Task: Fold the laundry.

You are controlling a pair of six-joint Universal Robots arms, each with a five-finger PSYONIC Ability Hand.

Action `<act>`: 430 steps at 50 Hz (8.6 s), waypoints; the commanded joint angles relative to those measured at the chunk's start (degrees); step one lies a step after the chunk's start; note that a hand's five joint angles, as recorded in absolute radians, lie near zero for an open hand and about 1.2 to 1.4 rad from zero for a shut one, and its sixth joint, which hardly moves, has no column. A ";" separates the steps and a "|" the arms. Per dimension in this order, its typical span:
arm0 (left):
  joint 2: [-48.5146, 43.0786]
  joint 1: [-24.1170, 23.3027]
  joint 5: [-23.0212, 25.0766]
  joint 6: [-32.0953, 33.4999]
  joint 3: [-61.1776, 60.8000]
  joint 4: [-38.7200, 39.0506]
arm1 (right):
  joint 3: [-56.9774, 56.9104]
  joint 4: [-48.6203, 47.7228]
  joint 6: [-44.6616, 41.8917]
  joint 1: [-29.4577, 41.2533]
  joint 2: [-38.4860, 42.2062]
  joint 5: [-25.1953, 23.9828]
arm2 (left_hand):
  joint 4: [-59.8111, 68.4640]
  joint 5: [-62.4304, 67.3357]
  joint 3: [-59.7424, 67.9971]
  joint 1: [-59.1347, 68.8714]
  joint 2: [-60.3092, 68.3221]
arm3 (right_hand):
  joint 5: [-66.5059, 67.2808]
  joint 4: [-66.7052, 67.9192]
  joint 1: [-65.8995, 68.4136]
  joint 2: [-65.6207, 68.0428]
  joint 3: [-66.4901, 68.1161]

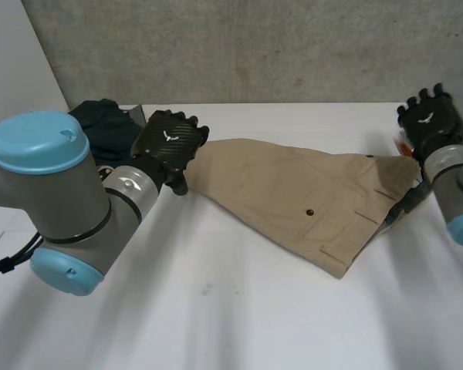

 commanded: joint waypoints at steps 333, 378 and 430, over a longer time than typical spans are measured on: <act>-3.53 -0.31 -11.50 -8.18 9.08 28.62 | -29.15 5.96 18.02 12.38 7.97 2.45 | 57.07 57.34 55.98 55.24 56.52 | 67.57 68.24 67.30 68.17 68.25; 10.38 -5.14 -9.13 -9.94 -14.86 3.39 | 12.25 39.56 -2.82 8.69 -18.84 -2.74 | 57.07 57.34 55.98 55.24 56.52 | 67.57 68.24 67.30 68.17 68.25; -8.19 -10.06 -7.72 -2.47 2.48 21.94 | 34.74 20.93 25.84 -0.63 -23.58 -4.66 | -12.93 -12.66 -14.02 -14.76 -13.48 | -2.43 -1.76 -2.70 -1.83 -1.75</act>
